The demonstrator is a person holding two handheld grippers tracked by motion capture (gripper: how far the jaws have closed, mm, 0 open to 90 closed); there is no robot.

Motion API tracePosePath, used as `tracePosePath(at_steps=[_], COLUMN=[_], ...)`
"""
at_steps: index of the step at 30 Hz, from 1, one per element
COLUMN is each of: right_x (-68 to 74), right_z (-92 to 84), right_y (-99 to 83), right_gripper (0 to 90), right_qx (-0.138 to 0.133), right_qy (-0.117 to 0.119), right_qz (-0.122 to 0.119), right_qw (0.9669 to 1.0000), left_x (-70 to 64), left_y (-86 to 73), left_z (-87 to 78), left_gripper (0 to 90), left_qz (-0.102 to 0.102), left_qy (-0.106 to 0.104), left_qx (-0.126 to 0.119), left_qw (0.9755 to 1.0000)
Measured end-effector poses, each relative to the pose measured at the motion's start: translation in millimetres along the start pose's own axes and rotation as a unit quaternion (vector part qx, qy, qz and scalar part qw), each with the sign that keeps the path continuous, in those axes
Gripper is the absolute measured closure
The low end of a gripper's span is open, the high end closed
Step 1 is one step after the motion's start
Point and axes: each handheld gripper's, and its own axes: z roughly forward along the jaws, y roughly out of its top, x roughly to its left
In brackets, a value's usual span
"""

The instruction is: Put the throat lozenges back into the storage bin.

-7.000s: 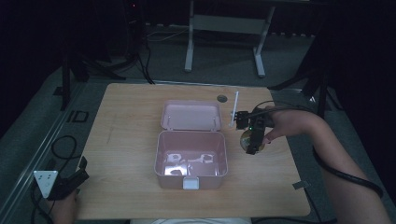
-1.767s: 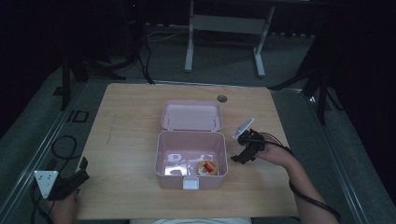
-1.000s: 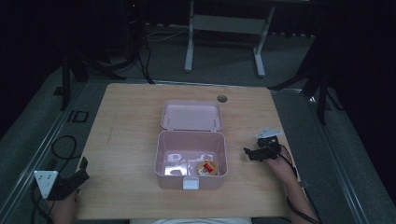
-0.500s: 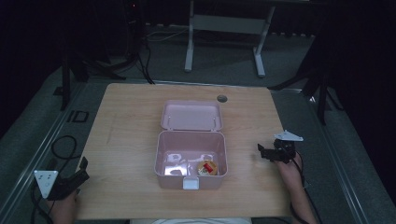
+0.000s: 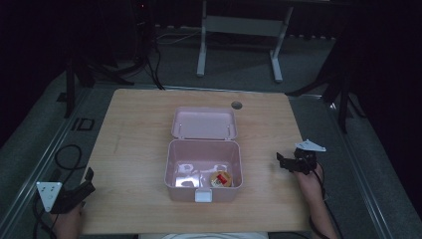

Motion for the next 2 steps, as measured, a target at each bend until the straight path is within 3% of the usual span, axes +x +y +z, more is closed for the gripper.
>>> tracePosePath(at_steps=[2], right_x=[-0.6], right_z=[-0.1], right_y=[0.0], right_gripper=[11.0], right_qx=[0.000], right_qy=[-0.001], right_qz=[0.003], right_qw=[1.0000], left_x=[0.0], left_y=[0.0], left_z=[0.0], left_gripper=[2.4], left_qz=[0.000], left_qy=[0.000], left_qx=[0.000], left_qw=[1.0000])
